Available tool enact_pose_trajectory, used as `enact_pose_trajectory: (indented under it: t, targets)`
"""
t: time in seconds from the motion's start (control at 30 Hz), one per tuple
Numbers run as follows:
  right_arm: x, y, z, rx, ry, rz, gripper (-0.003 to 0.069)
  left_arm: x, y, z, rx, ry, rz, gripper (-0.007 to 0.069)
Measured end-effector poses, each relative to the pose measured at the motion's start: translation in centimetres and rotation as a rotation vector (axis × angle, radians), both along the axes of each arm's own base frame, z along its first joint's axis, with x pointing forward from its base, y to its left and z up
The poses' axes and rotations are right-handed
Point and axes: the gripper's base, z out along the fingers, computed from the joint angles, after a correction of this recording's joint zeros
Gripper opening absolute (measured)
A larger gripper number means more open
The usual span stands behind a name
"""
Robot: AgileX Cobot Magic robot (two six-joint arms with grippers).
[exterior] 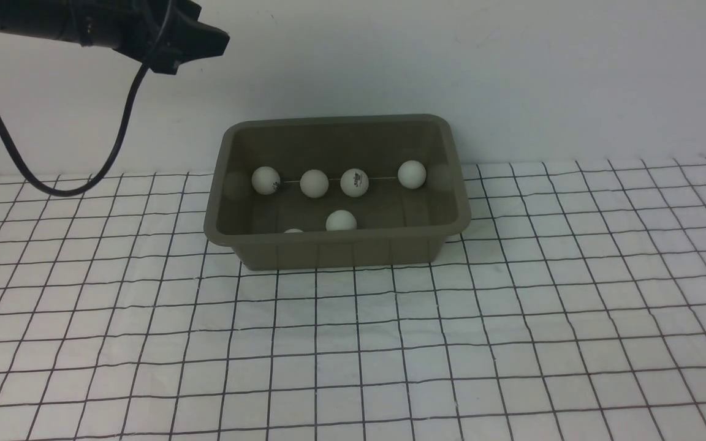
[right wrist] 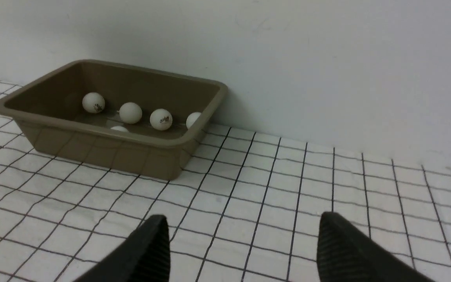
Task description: Put the table tennis balls into the box on the white checkered tablecloth.
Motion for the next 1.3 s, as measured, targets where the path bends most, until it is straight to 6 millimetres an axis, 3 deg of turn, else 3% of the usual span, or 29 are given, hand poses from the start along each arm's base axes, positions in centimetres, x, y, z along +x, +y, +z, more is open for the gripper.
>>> enact_pose_trajectory:
  t: [0.53, 1.3]
  targets:
    - [0.1, 0.0, -0.1, 0.003, -0.006, -0.002, 0.0461, -0.3, -0.3, 0.1, -0.03, 0.021, -0.036, 0.0405]
    - [0.4, -0.1, -6.3, -0.064, 0.106, -0.014, 0.0461, -0.5, -0.5, 0.0, -0.054, 0.058, -0.048, 0.0405]
